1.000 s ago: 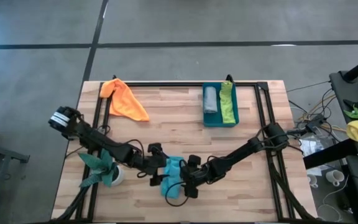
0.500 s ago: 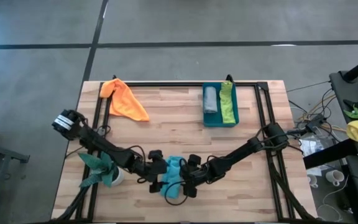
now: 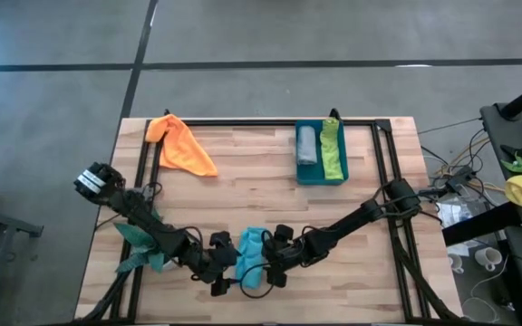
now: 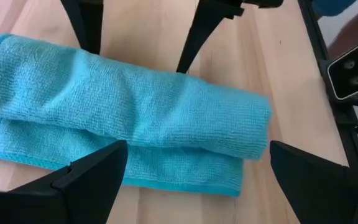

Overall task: Roll microfiber towels into tight, uniform cylinder then place into a basket
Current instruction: Roll the blue towel, then stack the blue towel on the green towel in the blue bin

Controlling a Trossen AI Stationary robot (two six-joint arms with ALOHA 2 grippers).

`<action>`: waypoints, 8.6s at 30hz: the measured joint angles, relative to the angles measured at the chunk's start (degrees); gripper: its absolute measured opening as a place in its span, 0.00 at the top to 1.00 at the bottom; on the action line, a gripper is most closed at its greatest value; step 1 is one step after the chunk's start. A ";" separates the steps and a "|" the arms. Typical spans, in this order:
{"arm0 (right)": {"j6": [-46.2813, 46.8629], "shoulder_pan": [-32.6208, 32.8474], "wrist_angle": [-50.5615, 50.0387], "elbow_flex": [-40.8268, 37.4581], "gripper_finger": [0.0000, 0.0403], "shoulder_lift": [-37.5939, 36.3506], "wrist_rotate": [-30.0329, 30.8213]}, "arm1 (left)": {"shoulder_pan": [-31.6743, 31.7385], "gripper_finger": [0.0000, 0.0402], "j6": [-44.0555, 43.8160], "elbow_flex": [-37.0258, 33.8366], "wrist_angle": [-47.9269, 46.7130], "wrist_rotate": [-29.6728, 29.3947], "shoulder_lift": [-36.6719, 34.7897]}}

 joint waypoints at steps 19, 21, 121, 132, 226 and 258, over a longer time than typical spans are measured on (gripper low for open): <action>-2.05 -0.13 -0.39 1.26 0.08 0.02 -0.26 | 0.12 0.06 0.52 0.46 3.65 -2.34 10.22; -3.07 -0.16 -0.58 1.97 0.08 -0.03 -0.26 | 0.12 0.06 0.52 0.49 4.87 -2.34 10.84; -16.99 -5.20 7.85 10.45 0.08 9.60 -6.12 | 4.09 0.06 3.22 -4.29 5.49 -2.01 3.35; -21.35 -5.42 4.02 10.15 0.08 6.64 -7.79 | 4.79 0.06 3.54 -10.91 12.77 -3.45 6.54; 31.02 1.57 -18.66 22.95 0.08 2.27 5.42 | 6.88 0.06 5.52 -4.55 8.03 0.11 0.86; 35.78 0.55 -53.32 58.84 0.17 18.98 1.74 | 7.31 0.06 -3.62 -13.74 -28.76 -19.06 -48.47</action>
